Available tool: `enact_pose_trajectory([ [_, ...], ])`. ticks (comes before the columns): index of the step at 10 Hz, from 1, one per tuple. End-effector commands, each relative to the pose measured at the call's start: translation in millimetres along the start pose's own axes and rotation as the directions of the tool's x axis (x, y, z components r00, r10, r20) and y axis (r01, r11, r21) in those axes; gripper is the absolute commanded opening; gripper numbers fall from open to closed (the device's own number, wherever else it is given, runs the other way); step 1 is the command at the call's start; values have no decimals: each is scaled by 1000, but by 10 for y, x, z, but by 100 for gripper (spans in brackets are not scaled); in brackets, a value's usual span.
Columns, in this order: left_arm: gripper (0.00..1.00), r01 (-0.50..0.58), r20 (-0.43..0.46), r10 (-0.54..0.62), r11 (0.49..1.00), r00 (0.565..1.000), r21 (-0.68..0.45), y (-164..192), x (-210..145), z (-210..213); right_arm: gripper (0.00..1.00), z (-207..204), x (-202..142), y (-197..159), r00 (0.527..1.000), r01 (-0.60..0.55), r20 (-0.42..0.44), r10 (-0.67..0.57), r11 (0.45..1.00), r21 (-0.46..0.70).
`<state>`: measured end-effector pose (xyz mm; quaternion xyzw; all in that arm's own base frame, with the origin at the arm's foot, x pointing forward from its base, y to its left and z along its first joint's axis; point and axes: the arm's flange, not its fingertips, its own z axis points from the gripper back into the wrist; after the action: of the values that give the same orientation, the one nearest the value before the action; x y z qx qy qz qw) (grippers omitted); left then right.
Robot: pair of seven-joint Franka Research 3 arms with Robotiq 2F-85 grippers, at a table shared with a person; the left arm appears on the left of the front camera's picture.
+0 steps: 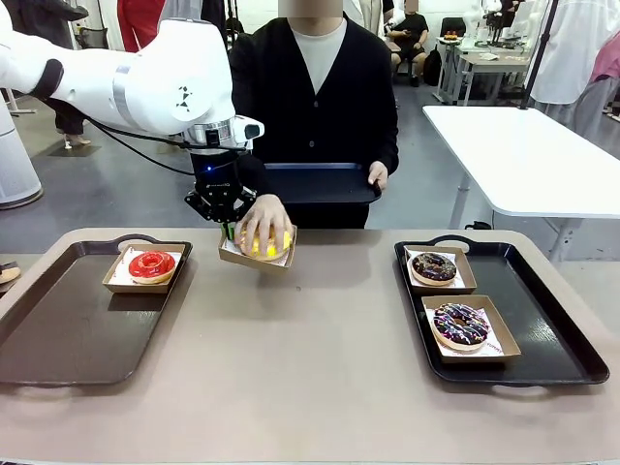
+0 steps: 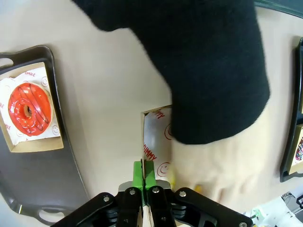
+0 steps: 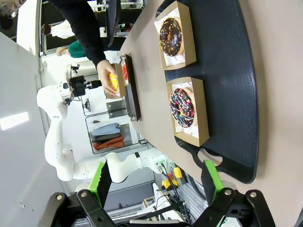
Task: Individually package the donuts and arrange them on the tray.
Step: Place the picked Paper togo box on the Handle tray.
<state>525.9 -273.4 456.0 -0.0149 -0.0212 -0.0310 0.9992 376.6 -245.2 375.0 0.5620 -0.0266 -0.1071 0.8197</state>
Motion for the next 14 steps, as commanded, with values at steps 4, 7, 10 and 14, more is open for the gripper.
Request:
enact_pose_trajectory([
  [4,0,-1,4,1,1000,1000,-11,13,-7,3,100,-3,-27,28,1000,4,3,-4,1000,3],
  [7,0,-1,4,1,1000,1000,-11,13,-7,3,100,-3,-27,28,1000,4,3,-4,1000,3],
  [10,0,-1,4,1,1000,1000,-11,13,-7,3,100,-3,-27,28,1000,4,3,-4,1000,3],
  [14,1,-9,19,8,999,1000,37,404,-315,240,100,-3,-27,28,1000,4,3,-4,1000,3],
])
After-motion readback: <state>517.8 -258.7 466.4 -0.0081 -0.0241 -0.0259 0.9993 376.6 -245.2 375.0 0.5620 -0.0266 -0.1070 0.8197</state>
